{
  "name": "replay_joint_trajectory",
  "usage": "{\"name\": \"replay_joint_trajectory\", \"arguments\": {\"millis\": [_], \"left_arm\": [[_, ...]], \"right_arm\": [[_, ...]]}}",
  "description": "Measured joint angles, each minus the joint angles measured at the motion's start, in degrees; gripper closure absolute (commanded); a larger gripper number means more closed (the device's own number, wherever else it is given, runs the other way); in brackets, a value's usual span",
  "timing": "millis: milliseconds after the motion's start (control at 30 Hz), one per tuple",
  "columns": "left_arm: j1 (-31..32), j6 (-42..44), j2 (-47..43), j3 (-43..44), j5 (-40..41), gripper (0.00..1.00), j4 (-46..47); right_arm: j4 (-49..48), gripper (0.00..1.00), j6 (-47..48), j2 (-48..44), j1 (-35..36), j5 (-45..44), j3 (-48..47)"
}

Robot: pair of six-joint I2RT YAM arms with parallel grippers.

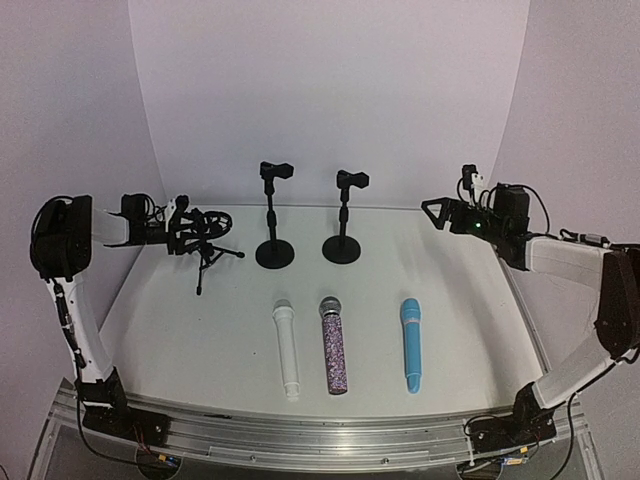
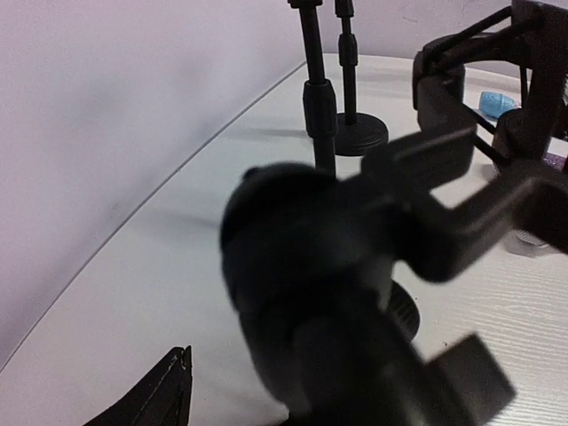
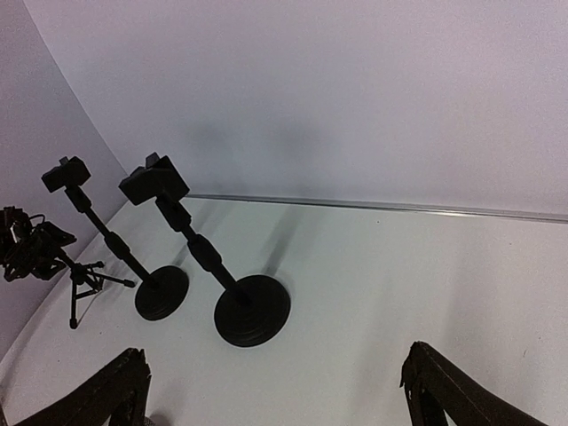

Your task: Attach the microphones to the stand

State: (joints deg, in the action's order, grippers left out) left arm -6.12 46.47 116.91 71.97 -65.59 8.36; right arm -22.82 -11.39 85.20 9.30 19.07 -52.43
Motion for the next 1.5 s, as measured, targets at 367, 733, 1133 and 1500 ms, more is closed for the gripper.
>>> {"name": "replay_joint_trajectory", "arguments": {"millis": [367,733,1133,1500], "left_arm": [[2.3,-0.2,0.7,1.2,-2.6,1.00,-0.9],[2.8,-11.2,-8.2,-13.0,-0.1,1.00,9.6],[8.8,-32.5,-24.3,-37.0,-3.2,1.00,25.0],[13.3,7.5,-24.3,-28.2,-9.6,1.00,-9.5]], "right_arm": [[0.4,0.03,0.6,1.2,0.6,-0.1,-1.6],[1.4,0.04,0.9,1.2,5.7,-1.3,-2.2],[1.5,0.04,1.3,1.3,14.8,-1.6,-5.4],[1.5,0.04,2.0,4.1,21.2,-3.6,-5.9]]}}
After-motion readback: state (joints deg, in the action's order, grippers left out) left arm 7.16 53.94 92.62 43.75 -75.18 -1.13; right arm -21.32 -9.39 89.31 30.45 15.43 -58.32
